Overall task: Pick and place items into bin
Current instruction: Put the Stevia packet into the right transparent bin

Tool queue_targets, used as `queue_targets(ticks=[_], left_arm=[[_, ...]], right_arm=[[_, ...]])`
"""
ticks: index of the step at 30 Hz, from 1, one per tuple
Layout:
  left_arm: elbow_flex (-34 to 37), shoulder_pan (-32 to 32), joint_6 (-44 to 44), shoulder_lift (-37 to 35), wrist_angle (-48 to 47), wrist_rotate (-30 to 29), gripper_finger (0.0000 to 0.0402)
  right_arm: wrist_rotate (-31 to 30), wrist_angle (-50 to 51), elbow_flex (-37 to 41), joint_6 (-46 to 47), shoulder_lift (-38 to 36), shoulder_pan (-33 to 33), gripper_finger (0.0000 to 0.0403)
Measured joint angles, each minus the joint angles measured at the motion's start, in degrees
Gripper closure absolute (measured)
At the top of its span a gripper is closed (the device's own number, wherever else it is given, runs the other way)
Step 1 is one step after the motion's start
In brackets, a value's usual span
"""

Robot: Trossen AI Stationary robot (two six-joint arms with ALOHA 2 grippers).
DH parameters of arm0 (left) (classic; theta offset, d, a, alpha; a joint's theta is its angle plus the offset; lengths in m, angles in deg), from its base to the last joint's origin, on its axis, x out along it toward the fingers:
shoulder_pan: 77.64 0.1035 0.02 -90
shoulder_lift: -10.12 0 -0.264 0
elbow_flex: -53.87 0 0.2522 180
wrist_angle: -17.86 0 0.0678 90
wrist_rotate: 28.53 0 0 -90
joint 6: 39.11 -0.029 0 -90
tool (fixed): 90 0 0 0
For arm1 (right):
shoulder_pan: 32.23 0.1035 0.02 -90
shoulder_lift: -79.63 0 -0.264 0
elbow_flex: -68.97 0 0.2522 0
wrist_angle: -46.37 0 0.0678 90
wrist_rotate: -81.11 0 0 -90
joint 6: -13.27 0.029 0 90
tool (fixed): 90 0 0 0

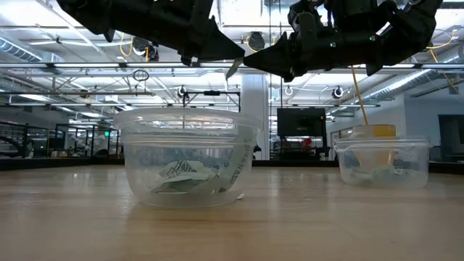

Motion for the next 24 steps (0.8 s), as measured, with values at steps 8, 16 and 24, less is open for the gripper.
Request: queue_targets(ticks=[8, 16, 24], left_arm=[[0.0, 0.0, 0.0, 0.0, -0.1, 0.0, 0.0298], [0.0, 0.0, 0.0, 0.0, -0.1, -5.2, 0.0269], [0.0, 0.3, -1.7, 0.0, -0.6, -7.1, 0.0268]], right_arm=[[-1.9, 3.7, 0.0, 0.0, -0.1, -0.4, 0.0403], [-1.2, 16.9, -0.1, 0.4, -3.4, -1.5, 0.0403], [7.3, 46.4, -0.2, 8.6, -23.0, -1.2, 0.0403]])
